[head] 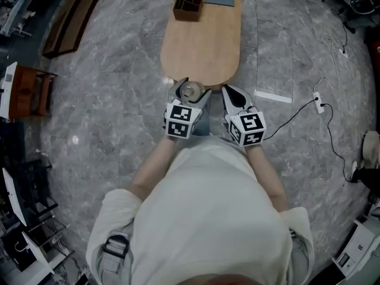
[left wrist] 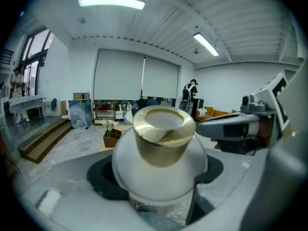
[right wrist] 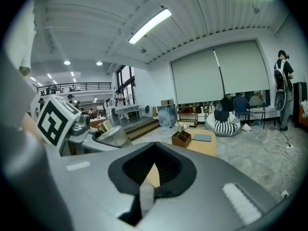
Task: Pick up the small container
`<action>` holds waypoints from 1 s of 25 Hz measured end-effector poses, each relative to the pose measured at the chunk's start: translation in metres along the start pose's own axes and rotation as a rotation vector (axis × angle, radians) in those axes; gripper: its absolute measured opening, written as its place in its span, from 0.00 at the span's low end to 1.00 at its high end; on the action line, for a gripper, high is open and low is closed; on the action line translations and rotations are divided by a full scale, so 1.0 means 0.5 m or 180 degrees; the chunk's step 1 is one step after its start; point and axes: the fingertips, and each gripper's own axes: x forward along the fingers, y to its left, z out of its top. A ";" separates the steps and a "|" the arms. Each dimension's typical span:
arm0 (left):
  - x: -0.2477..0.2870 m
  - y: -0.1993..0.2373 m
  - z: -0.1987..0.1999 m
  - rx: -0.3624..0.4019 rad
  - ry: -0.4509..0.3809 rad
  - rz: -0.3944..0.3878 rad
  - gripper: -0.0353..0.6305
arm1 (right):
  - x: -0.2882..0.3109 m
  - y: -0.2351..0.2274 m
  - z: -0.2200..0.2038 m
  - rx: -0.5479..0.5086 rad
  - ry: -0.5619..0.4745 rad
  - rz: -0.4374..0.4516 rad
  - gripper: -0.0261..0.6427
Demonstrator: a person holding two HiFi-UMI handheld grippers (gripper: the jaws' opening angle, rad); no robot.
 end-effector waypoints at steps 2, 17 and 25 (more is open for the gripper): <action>-0.025 0.004 -0.007 -0.0019 -0.0013 0.0016 0.58 | -0.004 0.011 -0.002 -0.0015 -0.0005 0.0000 0.04; -0.094 0.015 -0.015 -0.0148 -0.0149 0.0086 0.58 | -0.018 0.036 -0.015 -0.0198 0.0047 0.0025 0.03; -0.093 0.013 0.004 -0.0103 -0.0204 0.0088 0.58 | -0.014 0.037 -0.007 -0.0175 0.0013 0.0036 0.03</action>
